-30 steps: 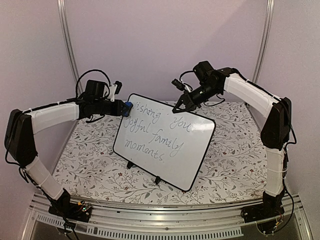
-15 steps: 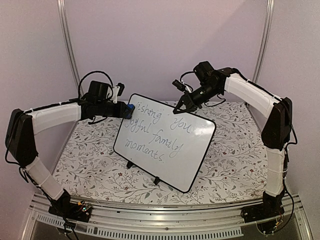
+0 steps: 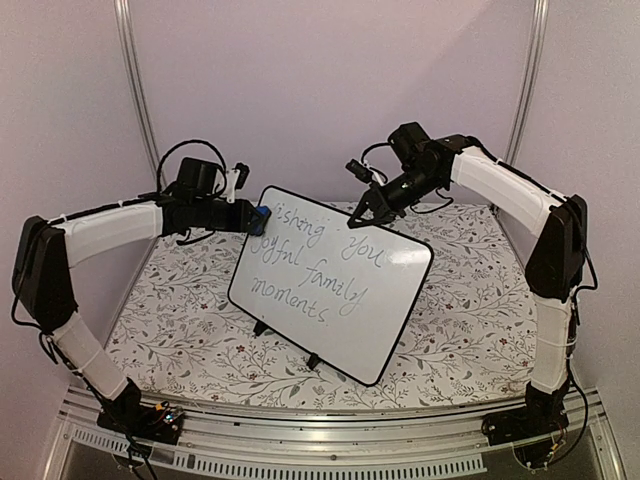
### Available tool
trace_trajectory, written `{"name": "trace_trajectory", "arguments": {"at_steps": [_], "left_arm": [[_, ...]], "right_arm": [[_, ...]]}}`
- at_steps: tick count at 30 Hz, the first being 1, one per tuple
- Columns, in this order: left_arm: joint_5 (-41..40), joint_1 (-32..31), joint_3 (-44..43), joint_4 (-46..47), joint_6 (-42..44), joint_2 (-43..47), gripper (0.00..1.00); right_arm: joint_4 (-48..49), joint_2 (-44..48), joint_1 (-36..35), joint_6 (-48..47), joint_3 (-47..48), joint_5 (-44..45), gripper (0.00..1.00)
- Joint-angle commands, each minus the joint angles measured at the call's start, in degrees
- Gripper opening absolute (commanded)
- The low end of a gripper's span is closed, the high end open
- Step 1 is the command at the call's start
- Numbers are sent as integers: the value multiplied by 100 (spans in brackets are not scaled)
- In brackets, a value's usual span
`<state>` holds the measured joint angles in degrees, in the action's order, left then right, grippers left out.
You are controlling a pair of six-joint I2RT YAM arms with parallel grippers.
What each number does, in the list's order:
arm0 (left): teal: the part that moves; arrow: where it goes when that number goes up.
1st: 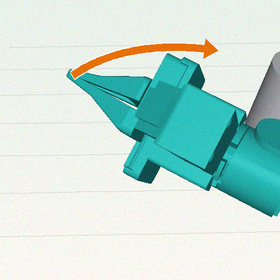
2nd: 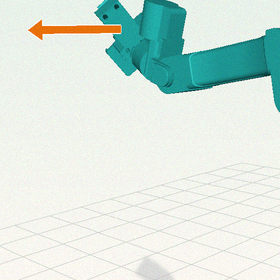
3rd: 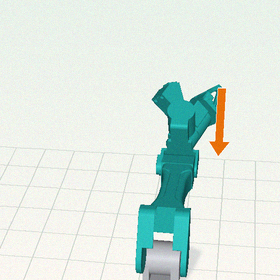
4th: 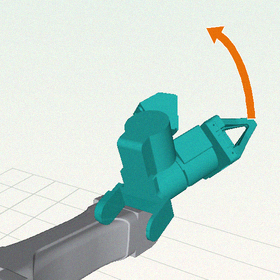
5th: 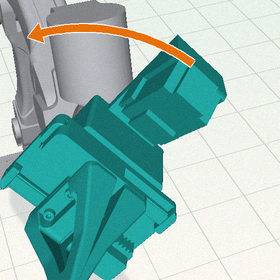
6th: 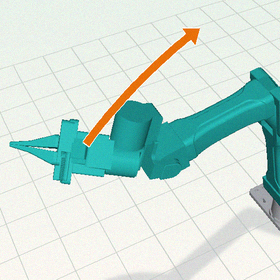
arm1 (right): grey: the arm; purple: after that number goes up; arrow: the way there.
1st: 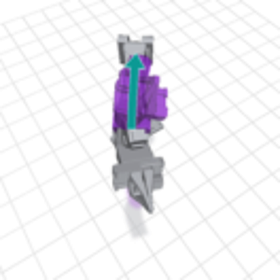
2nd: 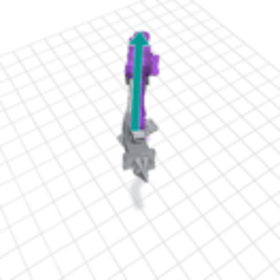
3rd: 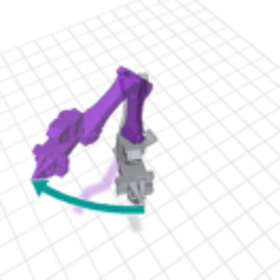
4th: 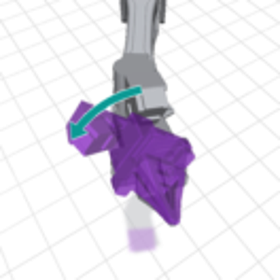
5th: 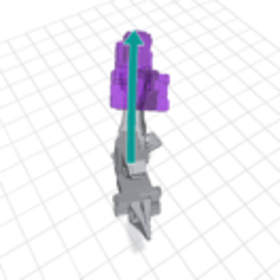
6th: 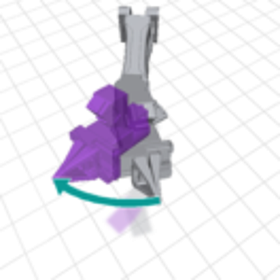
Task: Erase the whiteboard
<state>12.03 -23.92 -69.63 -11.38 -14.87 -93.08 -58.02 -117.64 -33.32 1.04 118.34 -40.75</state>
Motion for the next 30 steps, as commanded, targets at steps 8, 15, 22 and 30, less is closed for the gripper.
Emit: {"name": "trace_trajectory", "arguments": {"at_steps": [8, 15, 22, 30], "left_arm": [[5, 64, -780, -19, 11, -454, 0], [-84, 69, -1047, -187, -56, -634, 0], [97, 49, -283, -20, -520, -325, 0], [134, 7, 567, 258, -782, -20, 0]], "right_arm": [[173, 294, -104, -361, -42, -56, 0], [168, 295, -107, -357, -31, -64, 0], [168, 291, -115, -359, -31, -45, 0], [163, 302, -113, -362, -35, -45, 0]]}}
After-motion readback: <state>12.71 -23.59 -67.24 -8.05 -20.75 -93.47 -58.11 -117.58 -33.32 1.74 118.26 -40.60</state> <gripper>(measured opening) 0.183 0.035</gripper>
